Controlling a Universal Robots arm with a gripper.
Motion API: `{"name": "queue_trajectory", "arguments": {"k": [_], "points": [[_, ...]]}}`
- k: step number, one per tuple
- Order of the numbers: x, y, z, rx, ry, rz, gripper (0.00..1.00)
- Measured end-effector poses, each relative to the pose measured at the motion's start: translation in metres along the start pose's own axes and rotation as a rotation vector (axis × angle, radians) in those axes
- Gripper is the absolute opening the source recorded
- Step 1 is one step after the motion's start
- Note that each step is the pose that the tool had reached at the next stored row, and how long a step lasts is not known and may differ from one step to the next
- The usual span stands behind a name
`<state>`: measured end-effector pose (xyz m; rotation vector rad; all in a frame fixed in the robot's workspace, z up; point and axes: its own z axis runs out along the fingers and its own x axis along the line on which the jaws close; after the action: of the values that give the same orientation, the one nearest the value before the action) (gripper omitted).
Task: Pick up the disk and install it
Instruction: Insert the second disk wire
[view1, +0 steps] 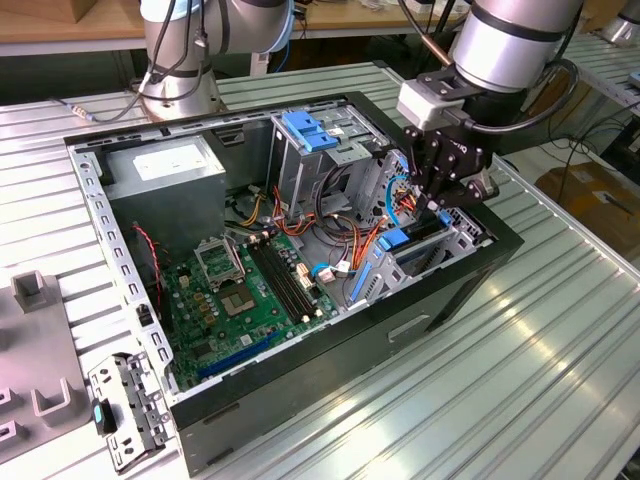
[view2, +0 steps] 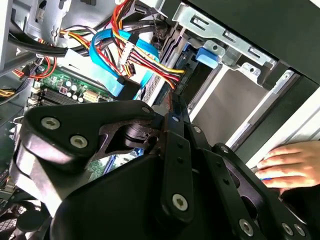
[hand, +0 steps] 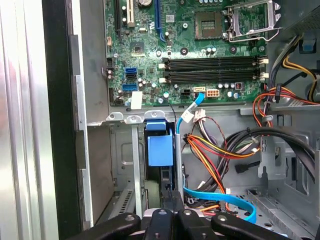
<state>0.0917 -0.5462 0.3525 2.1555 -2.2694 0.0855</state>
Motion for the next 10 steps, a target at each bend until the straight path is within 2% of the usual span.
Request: {"name": "queue_trajectory", "arguments": {"k": [4,6,10], "points": [[0.0,0.0003,-0.0006,0.0,0.0002,0.0,0.11],[0.0,0.0002,-0.0033,0.0,0.0002,0.0,0.11],[0.0004,-0.0004,-0.0222,0.0,0.0001,0.0,0.11]]}}
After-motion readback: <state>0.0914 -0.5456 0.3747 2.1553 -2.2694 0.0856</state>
